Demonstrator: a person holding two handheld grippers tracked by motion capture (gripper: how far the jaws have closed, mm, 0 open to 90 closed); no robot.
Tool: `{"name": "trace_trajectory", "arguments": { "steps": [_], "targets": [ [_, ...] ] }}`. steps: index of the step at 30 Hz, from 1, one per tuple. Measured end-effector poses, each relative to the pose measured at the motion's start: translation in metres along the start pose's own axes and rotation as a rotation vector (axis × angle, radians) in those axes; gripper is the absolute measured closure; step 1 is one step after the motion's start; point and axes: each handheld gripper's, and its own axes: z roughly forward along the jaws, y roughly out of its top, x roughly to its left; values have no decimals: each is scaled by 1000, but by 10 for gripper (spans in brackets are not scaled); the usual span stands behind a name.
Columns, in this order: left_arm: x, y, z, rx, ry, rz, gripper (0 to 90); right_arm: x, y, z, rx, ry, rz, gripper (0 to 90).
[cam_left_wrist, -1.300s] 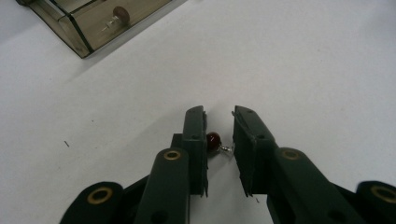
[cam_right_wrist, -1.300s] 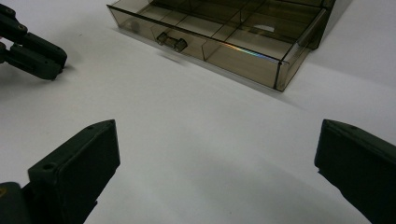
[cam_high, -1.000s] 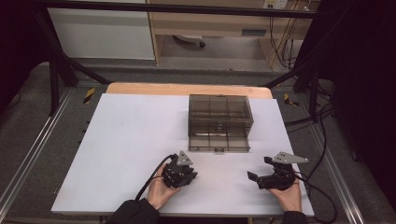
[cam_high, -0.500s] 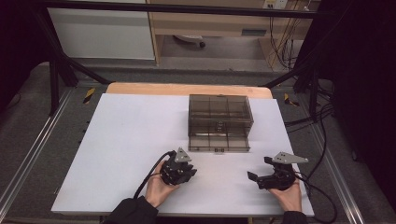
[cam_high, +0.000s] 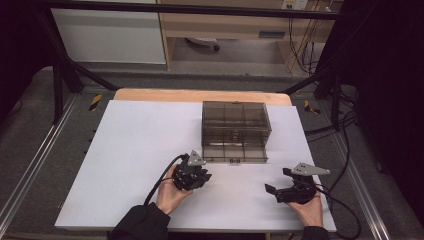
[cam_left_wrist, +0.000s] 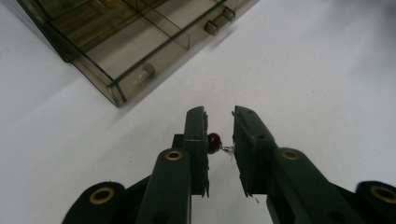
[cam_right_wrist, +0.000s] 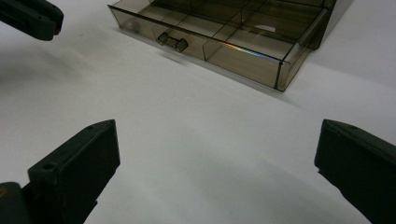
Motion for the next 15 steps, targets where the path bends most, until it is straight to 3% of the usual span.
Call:
{"name": "trace_trajectory", "arguments": {
  "steps": [15],
  "targets": [
    [12, 22, 4, -17, 32, 0, 751, 0, 0, 0, 2, 1, 3, 7]
  ]
}}
